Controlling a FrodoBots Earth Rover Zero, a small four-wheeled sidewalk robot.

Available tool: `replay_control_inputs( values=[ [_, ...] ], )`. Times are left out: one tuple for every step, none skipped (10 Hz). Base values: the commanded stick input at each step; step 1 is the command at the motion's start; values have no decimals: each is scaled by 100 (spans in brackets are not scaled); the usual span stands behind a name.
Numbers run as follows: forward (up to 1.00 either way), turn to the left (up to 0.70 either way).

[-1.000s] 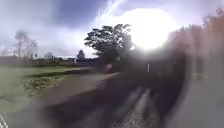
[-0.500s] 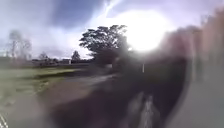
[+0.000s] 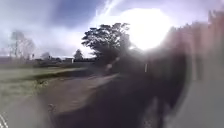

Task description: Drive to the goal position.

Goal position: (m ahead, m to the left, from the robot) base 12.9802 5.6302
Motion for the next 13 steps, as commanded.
replay_control_inputs(
  values=[
    [85,0],
    [85,0],
    [85,0],
    [85,0],
    [85,0],
    [85,0],
    [85,0],
    [85,0],
    [85,0],
    [85,0],
    [85,0],
    [85,0],
    [85,0]
  ],
)
